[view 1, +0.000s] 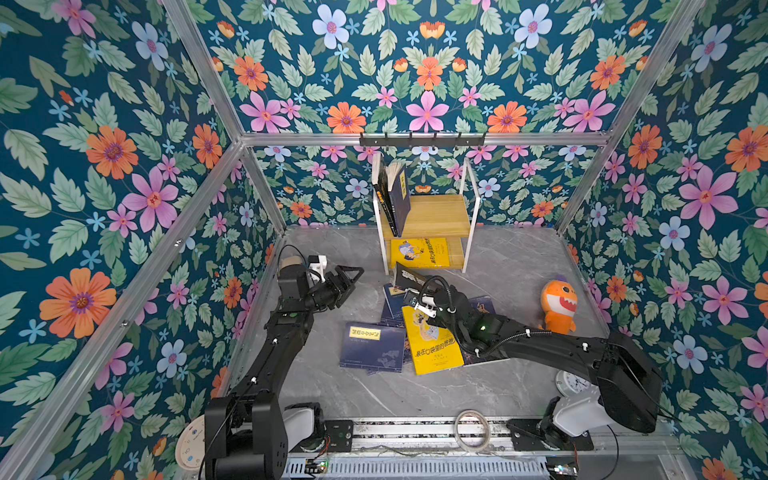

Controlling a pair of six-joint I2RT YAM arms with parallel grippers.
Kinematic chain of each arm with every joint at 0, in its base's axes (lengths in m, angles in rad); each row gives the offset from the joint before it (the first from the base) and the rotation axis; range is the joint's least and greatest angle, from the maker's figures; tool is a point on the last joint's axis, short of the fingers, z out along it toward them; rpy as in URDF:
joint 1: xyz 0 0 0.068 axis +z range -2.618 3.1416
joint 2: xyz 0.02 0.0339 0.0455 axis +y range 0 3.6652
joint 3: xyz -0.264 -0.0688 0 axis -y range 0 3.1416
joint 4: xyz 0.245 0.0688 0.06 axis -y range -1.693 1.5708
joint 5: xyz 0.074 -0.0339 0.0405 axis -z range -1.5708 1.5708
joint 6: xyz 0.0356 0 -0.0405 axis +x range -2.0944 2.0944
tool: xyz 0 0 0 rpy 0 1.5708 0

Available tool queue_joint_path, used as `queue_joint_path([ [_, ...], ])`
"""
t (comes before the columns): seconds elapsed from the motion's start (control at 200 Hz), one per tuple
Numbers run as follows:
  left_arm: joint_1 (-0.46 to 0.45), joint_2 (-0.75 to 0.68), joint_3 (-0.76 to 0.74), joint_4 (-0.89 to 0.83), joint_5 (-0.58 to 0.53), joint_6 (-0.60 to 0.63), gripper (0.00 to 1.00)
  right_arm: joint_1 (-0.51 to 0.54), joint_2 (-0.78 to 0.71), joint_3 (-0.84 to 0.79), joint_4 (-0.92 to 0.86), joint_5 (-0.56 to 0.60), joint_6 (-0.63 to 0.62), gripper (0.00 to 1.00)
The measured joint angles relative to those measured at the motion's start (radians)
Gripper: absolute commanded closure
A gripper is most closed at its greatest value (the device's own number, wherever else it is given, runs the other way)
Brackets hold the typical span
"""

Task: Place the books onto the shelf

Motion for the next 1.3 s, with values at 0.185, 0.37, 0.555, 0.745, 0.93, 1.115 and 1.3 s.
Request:
queue_joint_path([
  [0.185, 0.072, -0.079, -0.029, -0.003, -0.061, 0.103, 0.00, -0.043, -0.006, 0.031, -0.003, -0.003, -0.124, 1.00],
  [0.37, 0.137, -0.105, -0.060, -0.001, -0.108, 0.202, 0.00, -0.068, -0.004, 0.056, 0.006, -0.020, -0.216, 1.00],
  [0.555, 0.180, -0.087, -0.026, -0.002, -0.132, 0.258, 0.00, -0.108, 0.055, 0.100, 0.006, -0.025, -0.245, 1.00],
  [0.745, 0.214, -0.076, 0.024, -0.023, -0.151, 0.303, 0.00, -0.112, 0.129, 0.158, 0.036, -0.024, -0.277, 1.00],
  [0.93, 0.225, -0.058, 0.027, -0.050, -0.152, 0.310, 0.00, -0.134, 0.196, 0.241, 0.058, -0.001, -0.283, 1.00],
  [1.115, 0.237, -0.057, 0.027, -0.048, -0.151, 0.306, 0.00, -0.154, 0.259, 0.283, 0.057, 0.018, -0.284, 1.00],
  [1.3, 0.236, -0.057, 0.028, -0.048, -0.151, 0.306, 0.00, -0.167, 0.306, 0.326, 0.059, 0.026, -0.283, 1.00],
])
